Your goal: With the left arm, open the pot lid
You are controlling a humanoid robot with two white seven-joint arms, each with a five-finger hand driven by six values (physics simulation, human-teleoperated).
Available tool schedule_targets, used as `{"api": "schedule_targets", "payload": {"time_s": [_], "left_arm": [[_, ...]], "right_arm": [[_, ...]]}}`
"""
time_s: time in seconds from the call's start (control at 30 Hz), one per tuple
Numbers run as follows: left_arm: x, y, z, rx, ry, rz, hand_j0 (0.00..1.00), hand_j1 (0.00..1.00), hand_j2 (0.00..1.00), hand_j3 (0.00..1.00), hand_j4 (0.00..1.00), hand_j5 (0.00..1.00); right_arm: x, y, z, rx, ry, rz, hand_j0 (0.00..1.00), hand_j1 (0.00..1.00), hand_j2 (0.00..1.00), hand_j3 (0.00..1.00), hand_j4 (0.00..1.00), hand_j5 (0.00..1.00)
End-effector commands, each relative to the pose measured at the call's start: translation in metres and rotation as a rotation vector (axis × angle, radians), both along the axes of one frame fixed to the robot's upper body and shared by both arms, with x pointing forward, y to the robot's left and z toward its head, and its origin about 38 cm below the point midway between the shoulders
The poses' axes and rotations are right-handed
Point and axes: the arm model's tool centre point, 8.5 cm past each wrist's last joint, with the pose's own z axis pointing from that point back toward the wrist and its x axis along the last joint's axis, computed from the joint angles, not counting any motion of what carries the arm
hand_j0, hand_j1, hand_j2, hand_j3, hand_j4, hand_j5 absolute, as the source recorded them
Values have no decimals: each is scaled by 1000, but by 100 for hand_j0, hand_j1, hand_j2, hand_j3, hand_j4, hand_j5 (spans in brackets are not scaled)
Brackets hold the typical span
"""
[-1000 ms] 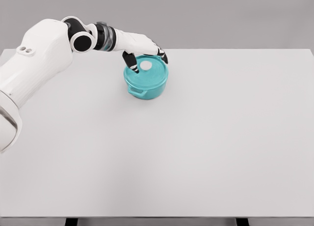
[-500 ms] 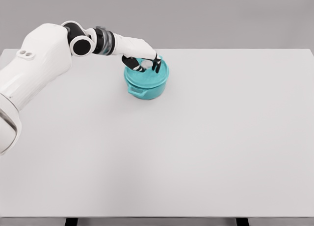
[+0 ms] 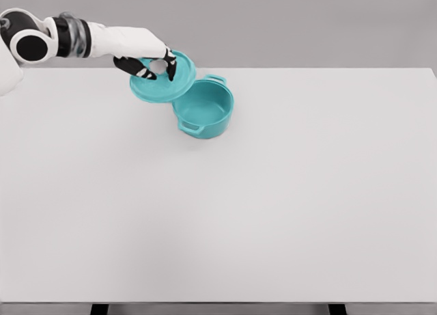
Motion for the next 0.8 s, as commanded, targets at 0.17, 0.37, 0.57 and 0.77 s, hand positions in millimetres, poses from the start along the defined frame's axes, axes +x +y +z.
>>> {"api": "schedule_targets", "payload": {"time_s": [0.17, 0.37, 0.57, 0.77], "left_arm": [[-15, 63, -19, 11, 44, 97, 49, 49, 49, 49, 49, 49], [-18, 64, -33, 8, 65, 102, 100, 100, 100, 100, 100, 100], [-19, 64, -33, 4, 66, 101, 100, 100, 100, 100, 100, 100], [-58, 43, -3, -128, 69, -42, 100, 100, 100, 100, 100, 100]], "right_arm": [[0, 0, 0, 0, 0, 0, 100, 100, 100, 100, 100, 100], [1, 0, 0, 0, -2, 0, 100, 100, 100, 100, 100, 100], [0, 0, 0, 0, 0, 0, 100, 100, 100, 100, 100, 100], [0, 0, 0, 0, 0, 0, 100, 100, 100, 100, 100, 100]]}}
